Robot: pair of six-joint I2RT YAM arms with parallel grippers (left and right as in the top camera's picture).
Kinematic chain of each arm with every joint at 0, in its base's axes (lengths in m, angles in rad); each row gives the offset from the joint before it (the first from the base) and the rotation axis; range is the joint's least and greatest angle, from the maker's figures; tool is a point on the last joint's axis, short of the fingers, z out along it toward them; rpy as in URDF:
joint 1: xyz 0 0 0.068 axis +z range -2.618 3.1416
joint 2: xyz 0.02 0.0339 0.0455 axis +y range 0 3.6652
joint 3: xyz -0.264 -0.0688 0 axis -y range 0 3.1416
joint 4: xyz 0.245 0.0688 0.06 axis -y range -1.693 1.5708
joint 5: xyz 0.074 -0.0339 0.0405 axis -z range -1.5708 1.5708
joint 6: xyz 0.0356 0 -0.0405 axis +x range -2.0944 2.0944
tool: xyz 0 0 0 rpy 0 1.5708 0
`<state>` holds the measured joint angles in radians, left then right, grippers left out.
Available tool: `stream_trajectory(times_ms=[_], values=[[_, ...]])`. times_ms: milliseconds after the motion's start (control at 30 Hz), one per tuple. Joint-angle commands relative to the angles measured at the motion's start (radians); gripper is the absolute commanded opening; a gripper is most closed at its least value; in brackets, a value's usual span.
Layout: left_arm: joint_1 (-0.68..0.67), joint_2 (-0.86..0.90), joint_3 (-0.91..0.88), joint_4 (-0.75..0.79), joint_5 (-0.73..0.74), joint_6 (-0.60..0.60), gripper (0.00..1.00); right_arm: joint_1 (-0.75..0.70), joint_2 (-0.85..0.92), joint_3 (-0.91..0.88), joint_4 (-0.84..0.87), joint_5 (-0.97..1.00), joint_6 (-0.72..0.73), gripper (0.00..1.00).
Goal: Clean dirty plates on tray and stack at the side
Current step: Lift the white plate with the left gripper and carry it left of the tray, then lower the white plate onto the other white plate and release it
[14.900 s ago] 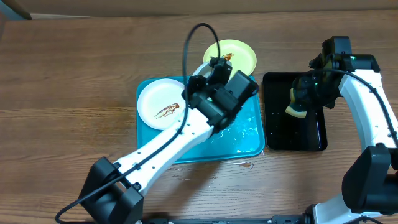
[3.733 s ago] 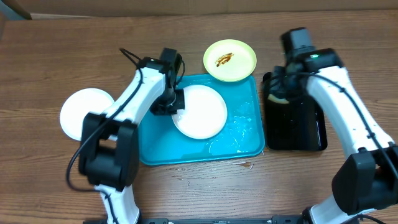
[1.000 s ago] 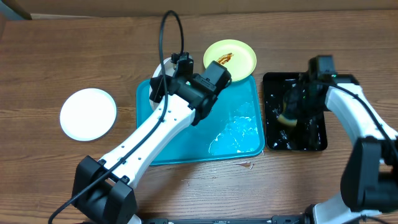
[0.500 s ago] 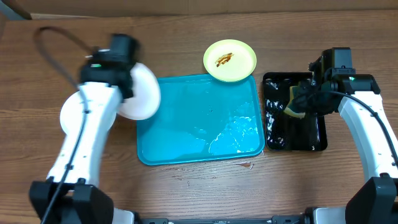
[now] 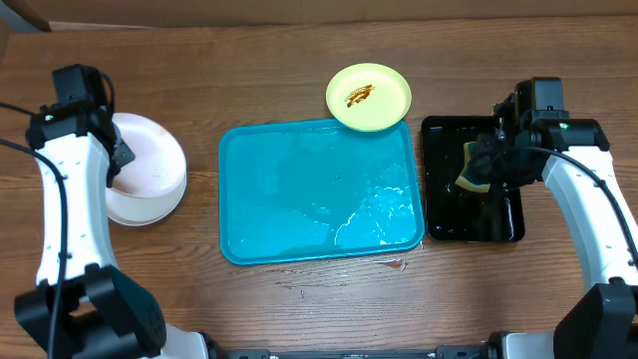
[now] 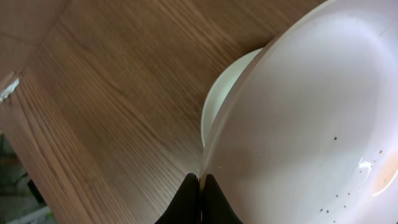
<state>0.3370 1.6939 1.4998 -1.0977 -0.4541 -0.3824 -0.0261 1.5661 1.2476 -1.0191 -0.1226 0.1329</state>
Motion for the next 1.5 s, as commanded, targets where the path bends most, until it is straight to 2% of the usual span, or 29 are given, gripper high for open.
stream_trajectory(times_ms=[0,133,167,233,267,400,567,633,700,800,867,900,967,1000,1133,1267,1467], values=[[0.045,0.039,0.021,0.006,0.011,0.019,0.04,-0.002,-0.005,0.016,0.0,0.009,-0.007,0.04],[0.079,0.06,0.021,-0.004,0.016,0.019,0.05,-0.002,-0.005,0.016,-0.001,0.009,-0.007,0.04],[0.084,0.063,0.021,-0.008,0.024,0.019,0.1,-0.002,-0.005,0.016,0.0,0.009,-0.007,0.04],[0.092,0.063,0.021,-0.01,0.07,0.019,0.28,-0.002,-0.005,0.016,0.0,0.009,-0.007,0.04],[0.093,0.063,0.021,-0.009,0.094,0.019,0.29,-0.002,-0.005,0.016,-0.001,0.009,-0.007,0.04],[0.072,0.062,0.022,-0.005,0.277,0.027,0.39,-0.002,-0.005,0.016,0.0,0.009,-0.008,0.04],[0.004,0.061,0.038,0.0,0.563,0.128,0.49,-0.002,-0.005,0.016,-0.001,0.009,-0.008,0.04],[-0.044,0.061,0.049,0.016,0.629,0.182,0.5,-0.002,-0.005,0.016,-0.002,0.009,-0.008,0.04],[-0.089,0.061,0.056,0.026,0.635,0.208,0.5,-0.002,-0.005,0.016,-0.003,0.009,-0.008,0.04],[-0.171,0.061,0.056,0.033,0.617,0.233,0.49,-0.002,-0.005,0.016,-0.005,0.01,-0.008,0.04],[-0.214,0.061,0.056,0.028,0.567,0.233,0.41,-0.002,-0.005,0.016,-0.005,0.01,-0.008,0.04],[-0.232,0.061,0.056,0.022,0.532,0.227,0.34,-0.002,-0.005,0.016,-0.005,0.014,-0.008,0.04],[-0.261,0.061,0.056,-0.004,0.438,0.183,0.11,-0.002,-0.005,0.016,-0.006,0.02,-0.008,0.04],[-0.266,0.061,0.056,-0.016,0.401,0.156,0.04,-0.002,-0.005,0.016,-0.008,0.021,-0.008,0.04],[-0.248,0.062,0.056,-0.062,0.321,0.085,0.04,-0.002,-0.005,0.016,-0.009,0.021,-0.008,0.04],[-0.157,0.062,0.055,-0.112,0.282,-0.009,0.04,-0.002,-0.005,0.016,-0.011,0.021,-0.008,0.04],[-0.08,0.062,0.044,-0.108,0.217,-0.008,0.04,-0.002,-0.005,0.016,-0.012,0.02,-0.007,0.04]])
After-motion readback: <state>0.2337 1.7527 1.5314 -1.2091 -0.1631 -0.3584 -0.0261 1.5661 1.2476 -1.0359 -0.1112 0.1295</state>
